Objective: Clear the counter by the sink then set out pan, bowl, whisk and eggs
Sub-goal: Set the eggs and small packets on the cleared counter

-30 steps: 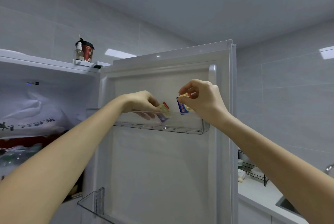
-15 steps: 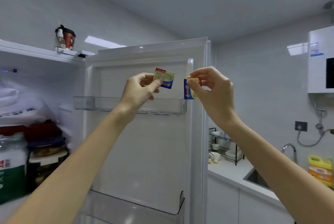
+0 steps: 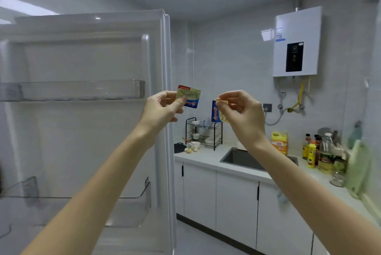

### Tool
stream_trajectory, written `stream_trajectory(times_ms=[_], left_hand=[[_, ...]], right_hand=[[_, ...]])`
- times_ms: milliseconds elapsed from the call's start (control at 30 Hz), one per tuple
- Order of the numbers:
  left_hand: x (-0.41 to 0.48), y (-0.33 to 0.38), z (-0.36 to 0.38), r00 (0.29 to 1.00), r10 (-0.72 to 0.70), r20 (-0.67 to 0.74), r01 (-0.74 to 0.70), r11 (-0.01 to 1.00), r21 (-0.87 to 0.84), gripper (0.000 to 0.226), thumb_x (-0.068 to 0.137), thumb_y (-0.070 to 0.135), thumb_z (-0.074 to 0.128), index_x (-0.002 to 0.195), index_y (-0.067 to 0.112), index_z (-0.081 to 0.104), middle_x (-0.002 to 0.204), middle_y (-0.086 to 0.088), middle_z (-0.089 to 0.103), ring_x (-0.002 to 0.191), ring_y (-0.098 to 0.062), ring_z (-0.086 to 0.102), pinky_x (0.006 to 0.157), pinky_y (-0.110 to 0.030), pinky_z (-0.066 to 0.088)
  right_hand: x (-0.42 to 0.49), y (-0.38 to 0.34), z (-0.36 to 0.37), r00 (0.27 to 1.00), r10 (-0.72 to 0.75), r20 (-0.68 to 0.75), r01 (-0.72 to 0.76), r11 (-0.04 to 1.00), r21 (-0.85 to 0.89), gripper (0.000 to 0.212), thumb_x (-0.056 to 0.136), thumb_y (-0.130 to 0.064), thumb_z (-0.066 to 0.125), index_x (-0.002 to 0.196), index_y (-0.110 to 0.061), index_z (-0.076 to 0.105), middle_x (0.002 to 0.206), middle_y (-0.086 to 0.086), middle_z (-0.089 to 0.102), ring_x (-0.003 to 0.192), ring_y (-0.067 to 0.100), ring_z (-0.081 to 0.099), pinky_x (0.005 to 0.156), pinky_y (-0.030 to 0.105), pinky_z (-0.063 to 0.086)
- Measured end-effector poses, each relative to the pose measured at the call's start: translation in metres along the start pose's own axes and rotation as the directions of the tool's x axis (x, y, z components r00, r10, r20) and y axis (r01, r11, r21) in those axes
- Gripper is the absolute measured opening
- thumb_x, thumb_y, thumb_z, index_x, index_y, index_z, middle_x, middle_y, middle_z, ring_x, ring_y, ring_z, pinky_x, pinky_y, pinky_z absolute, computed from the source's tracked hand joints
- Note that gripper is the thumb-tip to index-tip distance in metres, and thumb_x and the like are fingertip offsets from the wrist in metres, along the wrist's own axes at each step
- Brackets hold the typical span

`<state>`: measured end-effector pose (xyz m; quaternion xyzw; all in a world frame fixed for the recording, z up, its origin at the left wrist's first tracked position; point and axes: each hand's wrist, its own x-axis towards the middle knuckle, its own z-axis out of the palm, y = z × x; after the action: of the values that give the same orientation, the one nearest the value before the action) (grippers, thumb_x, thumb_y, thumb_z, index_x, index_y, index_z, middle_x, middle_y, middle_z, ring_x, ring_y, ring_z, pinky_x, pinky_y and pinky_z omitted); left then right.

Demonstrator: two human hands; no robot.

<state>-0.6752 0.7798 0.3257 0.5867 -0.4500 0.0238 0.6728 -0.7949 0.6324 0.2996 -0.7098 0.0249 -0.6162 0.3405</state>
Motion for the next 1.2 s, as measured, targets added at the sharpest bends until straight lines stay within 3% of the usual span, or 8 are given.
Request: stream_trajectory(times_ms=[233, 533, 733, 933, 1100, 1200], left_hand=[[0.021, -0.035, 0.082, 0.998, -0.013, 0.058, 0.015, 0.999, -0.037, 0.020, 0.089, 0.026, 0.064, 0.105, 0.014, 0.063, 0.091, 0.003, 0.068, 0.073, -0.005, 0.062, 0.053, -0.011, 0.050], [0.113, -0.122, 0.211, 0.997, -0.076, 0.035, 0.079, 0.993, -0.083, 0.023, 0.090, 0.029, 0.062, 0.109, 0.015, 0.063, 0.091, 0.006, 0.066, 0.074, -0.005, 0.062, 0.055, -0.013, 0.048], [0.173, -0.189, 0.263, 0.986, -0.165, 0.015, 0.166, 0.982, -0.090, 0.023, 0.091, 0.027, 0.061, 0.110, 0.014, 0.064, 0.091, 0.004, 0.067, 0.073, -0.007, 0.060, 0.060, -0.018, 0.050], [0.227, -0.274, 0.277, 0.957, -0.288, -0.023, 0.285, 0.954, -0.095, 0.018, 0.092, 0.024, 0.060, 0.105, 0.014, 0.067, 0.086, 0.002, 0.068, 0.068, -0.006, 0.060, 0.050, -0.011, 0.046], [0.263, -0.341, 0.270, 0.927, -0.373, -0.040, 0.369, 0.926, -0.076, 0.023, 0.092, 0.028, 0.061, 0.107, 0.012, 0.067, 0.087, 0.000, 0.068, 0.073, -0.012, 0.061, 0.068, -0.028, 0.050], [0.291, -0.399, 0.263, 0.902, -0.427, -0.068, 0.422, 0.904, -0.075, 0.019, 0.093, 0.026, 0.060, 0.105, 0.012, 0.067, 0.090, -0.003, 0.068, 0.072, -0.013, 0.060, 0.063, -0.023, 0.051]], right_hand=[[-0.001, 0.051, -0.048, 1.000, 0.024, -0.019, -0.025, 0.996, -0.083, 0.013, 0.084, -0.017, 0.071, 0.095, -0.014, 0.066, 0.089, -0.007, 0.069, 0.085, 0.002, 0.065, 0.075, 0.015, 0.053], [0.053, 0.186, -0.098, 0.999, 0.050, 0.008, -0.048, 0.981, -0.187, 0.011, 0.086, -0.018, 0.069, 0.096, -0.018, 0.065, 0.090, -0.008, 0.069, 0.086, 0.002, 0.065, 0.072, 0.011, 0.051], [0.093, 0.286, -0.113, 0.979, 0.192, 0.066, -0.178, 0.967, -0.180, 0.009, 0.090, -0.015, 0.064, 0.098, -0.019, 0.066, 0.093, -0.008, 0.069, 0.091, 0.004, 0.064, 0.075, 0.011, 0.051], [0.116, 0.384, -0.087, 0.946, 0.300, 0.120, -0.281, 0.947, -0.156, 0.013, 0.090, -0.011, 0.061, 0.093, -0.022, 0.066, 0.090, -0.010, 0.070, 0.088, 0.003, 0.064, 0.076, 0.014, 0.050], [0.122, 0.451, -0.054, 0.899, 0.418, 0.130, -0.404, 0.907, -0.121, 0.012, 0.089, -0.009, 0.061, 0.093, -0.017, 0.068, 0.091, -0.008, 0.070, 0.082, 0.004, 0.062, 0.069, 0.016, 0.048], [0.124, 0.506, -0.024, 0.848, 0.508, 0.151, -0.496, 0.861, -0.109, 0.012, 0.089, -0.008, 0.061, 0.093, -0.017, 0.068, 0.094, -0.002, 0.069, 0.086, 0.009, 0.061, 0.057, 0.008, 0.045]])
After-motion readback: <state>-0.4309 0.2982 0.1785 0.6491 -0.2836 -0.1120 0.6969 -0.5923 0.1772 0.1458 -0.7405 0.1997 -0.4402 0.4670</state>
